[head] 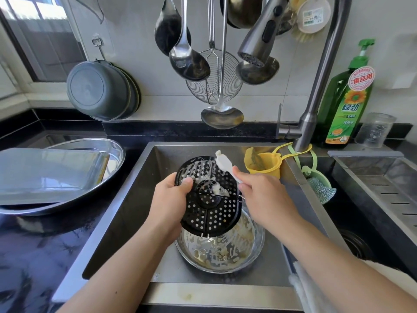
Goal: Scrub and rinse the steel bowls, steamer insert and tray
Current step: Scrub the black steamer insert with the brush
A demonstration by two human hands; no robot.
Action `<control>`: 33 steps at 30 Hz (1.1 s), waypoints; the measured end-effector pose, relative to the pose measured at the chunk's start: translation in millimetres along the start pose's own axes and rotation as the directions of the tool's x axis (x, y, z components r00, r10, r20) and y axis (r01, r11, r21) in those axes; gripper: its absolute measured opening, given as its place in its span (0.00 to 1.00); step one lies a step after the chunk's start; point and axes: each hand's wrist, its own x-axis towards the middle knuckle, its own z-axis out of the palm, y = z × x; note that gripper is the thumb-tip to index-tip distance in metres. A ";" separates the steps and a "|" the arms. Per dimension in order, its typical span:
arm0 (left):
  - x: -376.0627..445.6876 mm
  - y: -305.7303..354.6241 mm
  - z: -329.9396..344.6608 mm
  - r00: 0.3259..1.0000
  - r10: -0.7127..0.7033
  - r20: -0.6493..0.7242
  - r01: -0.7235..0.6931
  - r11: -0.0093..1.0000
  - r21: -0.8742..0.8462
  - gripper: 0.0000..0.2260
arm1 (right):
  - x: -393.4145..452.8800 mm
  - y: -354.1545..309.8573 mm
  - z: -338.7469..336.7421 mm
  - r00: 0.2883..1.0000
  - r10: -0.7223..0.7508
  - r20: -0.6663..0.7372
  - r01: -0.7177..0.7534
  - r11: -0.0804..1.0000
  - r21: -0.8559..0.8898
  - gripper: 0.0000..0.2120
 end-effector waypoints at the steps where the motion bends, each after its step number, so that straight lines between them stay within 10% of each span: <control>1: 1.3 1.5 -1.9 0.999 -0.009 -0.031 0.007 0.999 -0.041 0.09 | -0.3 2.6 -1.7 0.999 0.024 0.020 -0.024 1.000 -0.015 0.21; 33: 9.3 -1.7 -5.1 0.992 0.028 -0.121 -0.031 0.999 -0.017 0.11 | -3.7 2.6 -4.6 0.989 -0.018 0.148 0.010 0.998 0.057 0.20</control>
